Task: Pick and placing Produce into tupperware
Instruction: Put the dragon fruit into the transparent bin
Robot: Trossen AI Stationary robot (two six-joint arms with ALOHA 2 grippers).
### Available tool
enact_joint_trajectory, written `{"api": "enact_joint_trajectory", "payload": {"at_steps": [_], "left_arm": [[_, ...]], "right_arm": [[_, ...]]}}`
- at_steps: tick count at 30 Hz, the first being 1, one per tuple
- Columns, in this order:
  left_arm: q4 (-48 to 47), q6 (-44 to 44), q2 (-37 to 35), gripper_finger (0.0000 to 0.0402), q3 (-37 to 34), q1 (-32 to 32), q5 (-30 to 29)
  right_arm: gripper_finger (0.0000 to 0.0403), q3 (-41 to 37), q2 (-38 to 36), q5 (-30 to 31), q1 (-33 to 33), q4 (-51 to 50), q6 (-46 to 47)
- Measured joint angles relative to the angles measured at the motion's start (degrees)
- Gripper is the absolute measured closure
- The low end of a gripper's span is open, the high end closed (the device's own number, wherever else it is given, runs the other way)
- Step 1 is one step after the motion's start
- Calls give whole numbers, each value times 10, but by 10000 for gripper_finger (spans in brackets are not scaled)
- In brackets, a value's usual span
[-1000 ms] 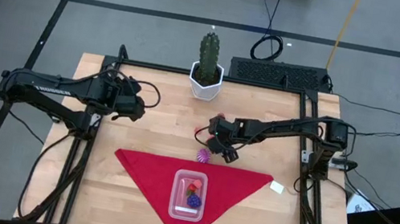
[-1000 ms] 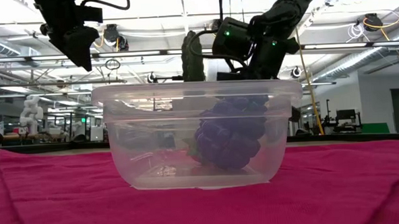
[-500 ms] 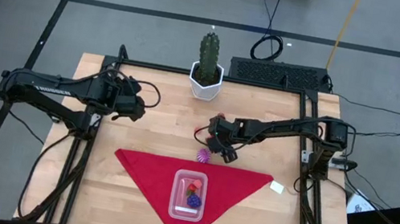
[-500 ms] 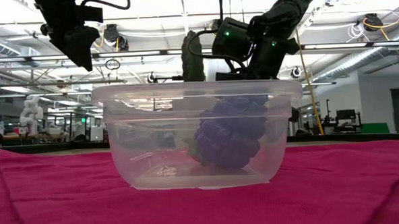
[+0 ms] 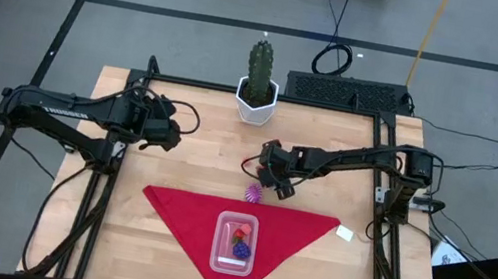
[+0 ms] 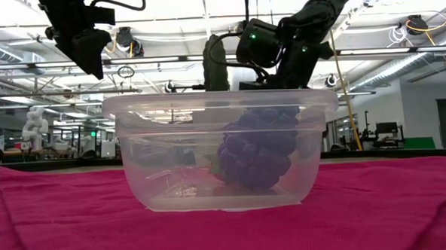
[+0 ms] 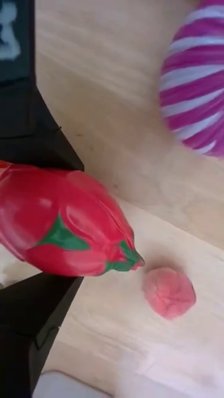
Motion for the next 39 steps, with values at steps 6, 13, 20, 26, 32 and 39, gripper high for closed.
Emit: {"api": "enact_joint_trajectory", "payload": {"at_steps": [6,13,20,26,32,39], "left_arm": [[0,0,0,144,0,0,0],[1,0,0,144,0,0,0],[11,5,0,144,0,0,0],[16,13,0,144,0,0,0],[16,13,0,144,0,0,1],[15,16,0,144,0,0,7]], "right_arm": [[164,1,-14,0,0,1,18],[165,1,-48,-1,24,1,57],[165,1,-89,-1,85,18,115],[165,18,-108,-1,149,47,175],[165,90,-85,-1,190,33,216],[165,196,-10,-1,223,-25,299]]}}
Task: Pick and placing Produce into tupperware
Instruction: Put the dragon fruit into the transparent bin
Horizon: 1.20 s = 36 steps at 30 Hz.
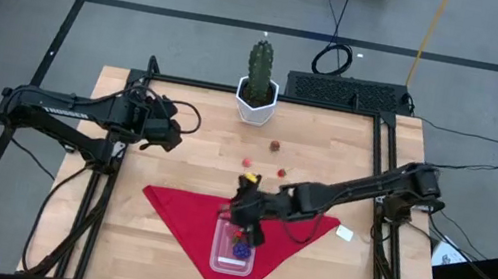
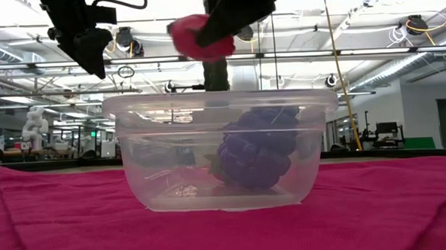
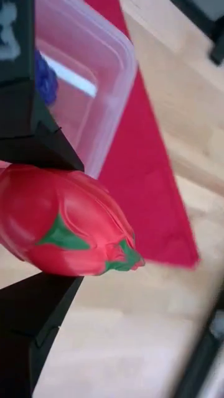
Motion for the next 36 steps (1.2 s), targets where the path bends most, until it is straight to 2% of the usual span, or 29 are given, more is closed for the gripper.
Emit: {"api": "enact_joint_trajectory", "payload": {"at_steps": [6,14,25,31,36], "left_arm": [[0,0,0,144,0,0,9],[0,-1,0,144,0,0,43],[-1,-1,0,144,0,-3,57],[-1,-1,0,144,0,-3,56],[0,0,0,144,0,-3,54]], "right_arm": [[165,72,71,-1,39,-37,73],[165,105,135,-3,70,-53,135],[165,104,144,-5,54,-98,150],[165,104,144,-49,39,-104,169],[165,104,144,-50,38,-106,172]]}}
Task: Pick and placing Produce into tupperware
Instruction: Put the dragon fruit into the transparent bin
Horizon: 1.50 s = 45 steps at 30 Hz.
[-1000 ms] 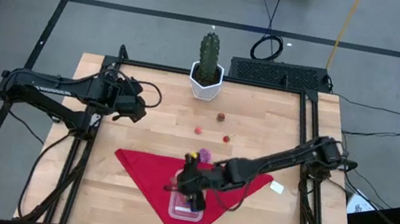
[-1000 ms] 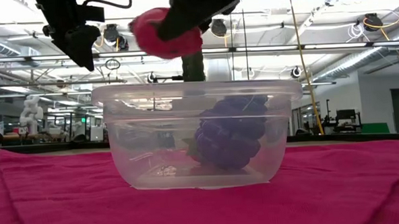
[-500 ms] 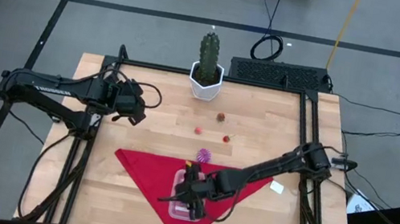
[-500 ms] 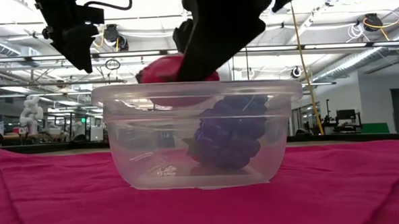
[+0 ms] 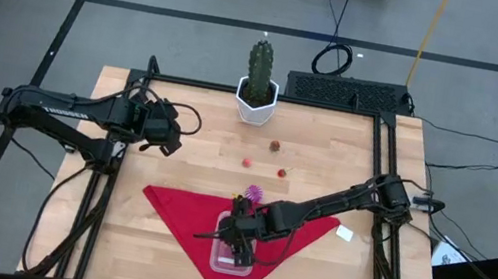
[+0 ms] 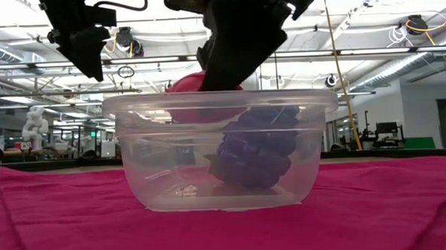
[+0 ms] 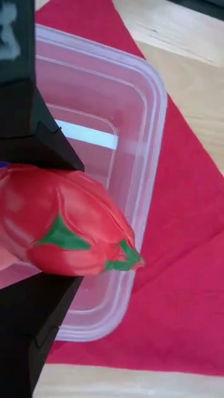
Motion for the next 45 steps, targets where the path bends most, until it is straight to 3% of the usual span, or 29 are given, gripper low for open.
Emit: {"api": "enact_joint_trajectory", "payload": {"at_steps": [45], "left_arm": [[0,3,0,144,0,0,-3]], "right_arm": [[165,-1,21,1,0,-14,4]]}}
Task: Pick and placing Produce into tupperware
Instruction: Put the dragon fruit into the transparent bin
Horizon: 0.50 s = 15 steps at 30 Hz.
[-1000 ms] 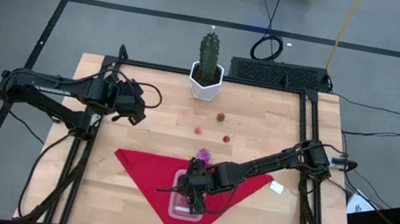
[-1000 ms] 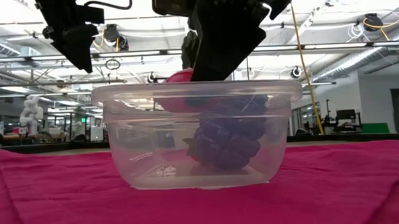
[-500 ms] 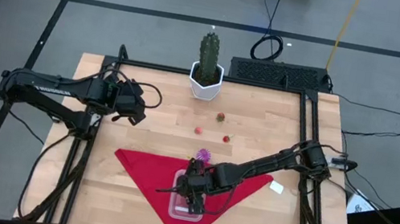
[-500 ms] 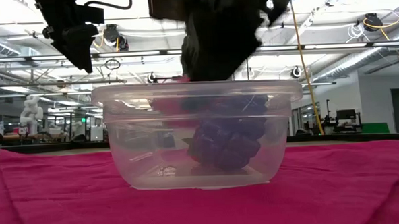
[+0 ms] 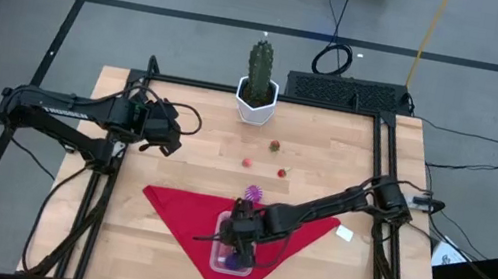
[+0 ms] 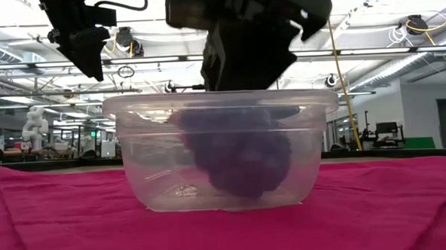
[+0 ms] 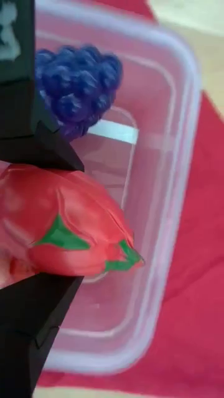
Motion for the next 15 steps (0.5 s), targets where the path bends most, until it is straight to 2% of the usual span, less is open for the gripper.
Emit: {"api": "enact_joint_trajectory", "payload": {"at_steps": [15], "left_arm": [[0,0,0,144,0,0,0]], "right_arm": [[165,0,-12,0,0,-3,-3]]}}
